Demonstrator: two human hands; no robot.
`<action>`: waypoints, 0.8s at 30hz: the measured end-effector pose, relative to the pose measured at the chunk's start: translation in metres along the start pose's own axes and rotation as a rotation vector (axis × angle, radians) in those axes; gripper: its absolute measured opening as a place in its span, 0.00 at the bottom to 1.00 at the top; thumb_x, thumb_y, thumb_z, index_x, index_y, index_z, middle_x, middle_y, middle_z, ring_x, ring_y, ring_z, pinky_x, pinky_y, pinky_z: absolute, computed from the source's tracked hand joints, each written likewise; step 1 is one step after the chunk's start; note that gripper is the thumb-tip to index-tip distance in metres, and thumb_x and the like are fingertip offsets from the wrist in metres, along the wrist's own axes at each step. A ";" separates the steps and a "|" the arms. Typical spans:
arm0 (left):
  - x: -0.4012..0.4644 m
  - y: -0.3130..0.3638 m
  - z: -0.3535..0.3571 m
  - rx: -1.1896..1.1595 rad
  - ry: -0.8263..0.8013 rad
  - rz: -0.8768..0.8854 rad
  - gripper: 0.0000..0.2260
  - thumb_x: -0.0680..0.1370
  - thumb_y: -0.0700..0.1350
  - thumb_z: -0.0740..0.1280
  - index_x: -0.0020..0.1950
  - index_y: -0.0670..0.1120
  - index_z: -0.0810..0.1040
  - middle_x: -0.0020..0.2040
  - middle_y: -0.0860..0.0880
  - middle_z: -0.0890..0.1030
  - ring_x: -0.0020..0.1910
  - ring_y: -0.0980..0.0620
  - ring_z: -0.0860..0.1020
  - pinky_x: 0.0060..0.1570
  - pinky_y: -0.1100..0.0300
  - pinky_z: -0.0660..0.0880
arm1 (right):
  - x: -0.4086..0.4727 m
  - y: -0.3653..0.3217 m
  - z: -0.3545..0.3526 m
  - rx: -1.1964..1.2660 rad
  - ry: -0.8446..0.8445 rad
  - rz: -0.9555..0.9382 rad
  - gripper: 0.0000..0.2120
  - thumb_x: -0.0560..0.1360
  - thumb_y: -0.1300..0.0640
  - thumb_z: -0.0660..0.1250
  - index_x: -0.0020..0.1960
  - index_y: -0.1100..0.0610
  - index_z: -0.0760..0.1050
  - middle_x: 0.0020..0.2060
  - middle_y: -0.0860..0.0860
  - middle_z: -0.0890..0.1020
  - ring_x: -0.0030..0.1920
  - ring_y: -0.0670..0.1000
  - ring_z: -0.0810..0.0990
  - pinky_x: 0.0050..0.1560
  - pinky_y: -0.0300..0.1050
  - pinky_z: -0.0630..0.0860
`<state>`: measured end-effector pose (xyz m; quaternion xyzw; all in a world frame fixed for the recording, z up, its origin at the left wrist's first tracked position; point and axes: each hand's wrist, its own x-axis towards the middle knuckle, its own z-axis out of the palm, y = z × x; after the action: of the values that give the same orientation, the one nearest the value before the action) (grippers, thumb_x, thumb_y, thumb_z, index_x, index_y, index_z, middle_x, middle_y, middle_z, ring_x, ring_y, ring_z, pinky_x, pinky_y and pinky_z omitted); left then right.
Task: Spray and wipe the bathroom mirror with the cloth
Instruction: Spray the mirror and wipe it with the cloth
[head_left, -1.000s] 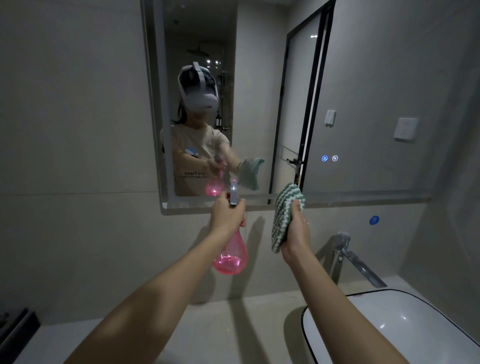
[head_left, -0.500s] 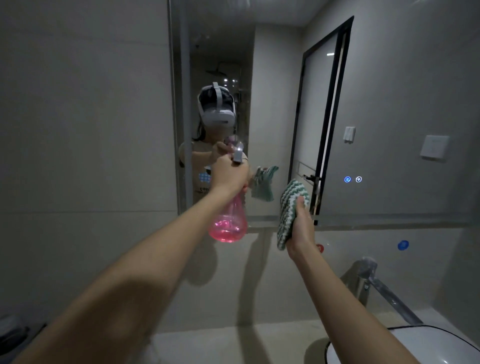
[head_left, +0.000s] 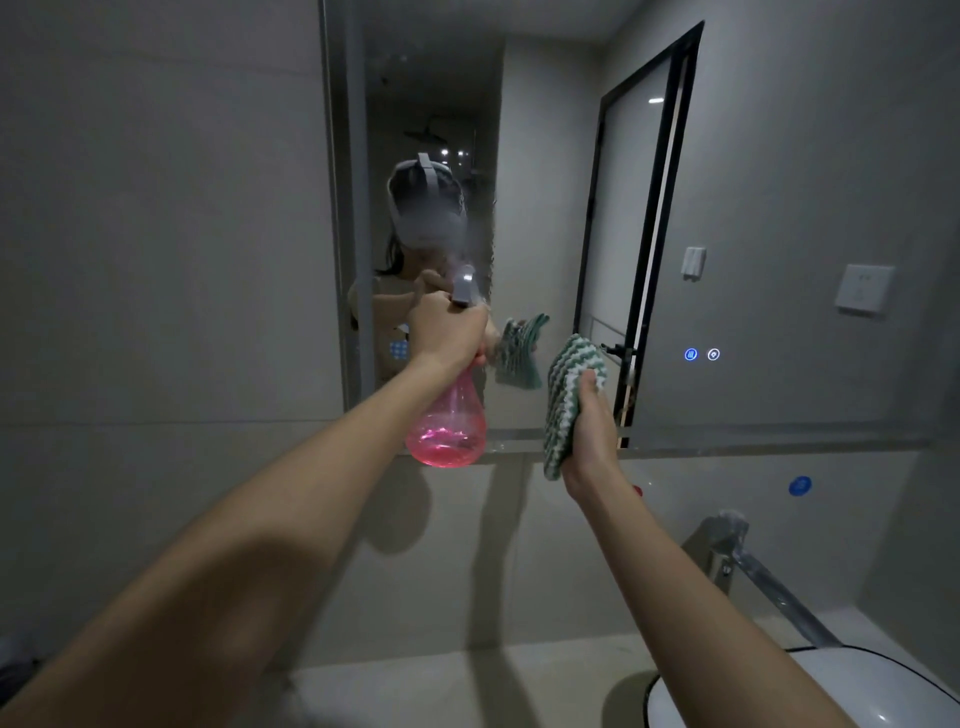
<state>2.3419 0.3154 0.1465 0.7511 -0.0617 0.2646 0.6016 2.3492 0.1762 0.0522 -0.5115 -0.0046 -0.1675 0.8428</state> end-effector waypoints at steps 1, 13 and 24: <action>0.000 -0.002 0.001 -0.011 0.005 0.000 0.15 0.73 0.38 0.61 0.26 0.42 0.72 0.20 0.48 0.74 0.19 0.52 0.74 0.22 0.65 0.69 | 0.000 0.000 0.000 -0.013 0.005 -0.001 0.20 0.81 0.47 0.55 0.69 0.54 0.68 0.54 0.50 0.77 0.49 0.46 0.77 0.48 0.40 0.72; 0.019 -0.012 -0.030 -0.151 0.030 -0.038 0.05 0.73 0.34 0.62 0.40 0.43 0.74 0.22 0.49 0.71 0.18 0.55 0.69 0.23 0.62 0.69 | 0.043 -0.066 0.059 -0.199 0.107 -0.243 0.18 0.83 0.48 0.51 0.65 0.57 0.70 0.56 0.51 0.77 0.54 0.48 0.75 0.48 0.37 0.72; 0.063 -0.025 -0.088 -0.084 0.045 0.036 0.08 0.72 0.34 0.63 0.38 0.46 0.76 0.19 0.52 0.71 0.19 0.54 0.69 0.24 0.62 0.70 | 0.113 -0.085 0.177 -0.694 0.295 -0.751 0.25 0.82 0.45 0.49 0.76 0.52 0.55 0.77 0.52 0.51 0.77 0.53 0.46 0.73 0.54 0.36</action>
<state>2.3771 0.4182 0.1664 0.7178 -0.0730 0.2893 0.6291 2.4607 0.2624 0.2299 -0.6944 -0.0130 -0.5195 0.4978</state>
